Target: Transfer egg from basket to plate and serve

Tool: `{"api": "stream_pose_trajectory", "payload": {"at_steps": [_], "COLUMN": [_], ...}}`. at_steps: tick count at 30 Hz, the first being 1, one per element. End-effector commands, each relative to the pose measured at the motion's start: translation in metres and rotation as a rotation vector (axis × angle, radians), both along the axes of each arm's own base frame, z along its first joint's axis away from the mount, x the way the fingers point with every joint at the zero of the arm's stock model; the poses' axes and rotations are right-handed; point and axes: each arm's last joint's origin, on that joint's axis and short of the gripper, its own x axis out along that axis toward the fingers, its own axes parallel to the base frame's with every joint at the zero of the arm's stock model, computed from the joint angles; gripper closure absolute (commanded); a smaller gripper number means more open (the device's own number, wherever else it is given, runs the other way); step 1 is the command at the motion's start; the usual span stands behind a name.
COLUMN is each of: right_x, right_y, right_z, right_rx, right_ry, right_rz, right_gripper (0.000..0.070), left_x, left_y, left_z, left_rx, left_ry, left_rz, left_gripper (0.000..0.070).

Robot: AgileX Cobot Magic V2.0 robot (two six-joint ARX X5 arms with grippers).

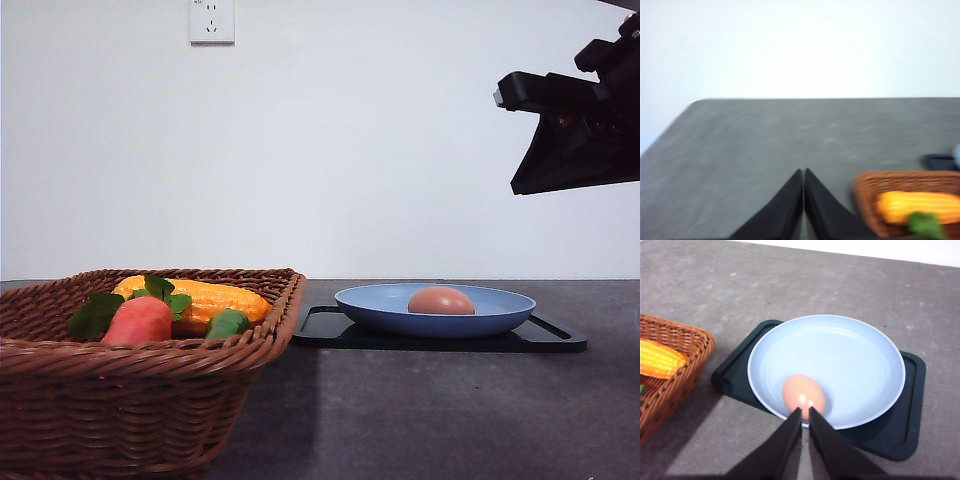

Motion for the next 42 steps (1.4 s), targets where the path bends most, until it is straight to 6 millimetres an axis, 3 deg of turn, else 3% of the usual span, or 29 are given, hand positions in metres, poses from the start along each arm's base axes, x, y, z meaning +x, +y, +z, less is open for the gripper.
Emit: {"api": "stream_pose_trajectory", "payload": {"at_steps": [1,11,18,42], "right_x": [0.001,0.001,0.001,0.001], "right_y": [0.002,0.002,0.002,0.002], "right_z": [0.002,0.002,0.002,0.002], "right_rx": [0.018,0.017,0.017,0.017], "right_ry": [-0.007,-0.007,-0.008,-0.008], "right_rz": [-0.001,-0.002,-0.002,-0.001], "right_gripper": [0.07,0.07,0.07,0.07], "left_x": [0.001,0.024,0.028,0.028], "left_y": [0.003,0.01,0.01,0.01], "left_z": [-0.006,-0.065,-0.09,-0.092], "left_rx": [0.007,-0.038,-0.078,-0.107], "left_ry": [-0.012,0.039,0.111,0.114], "left_rz": [0.034,0.108,0.114,0.105], "left_gripper": [0.07,0.07,0.07,0.07]}}
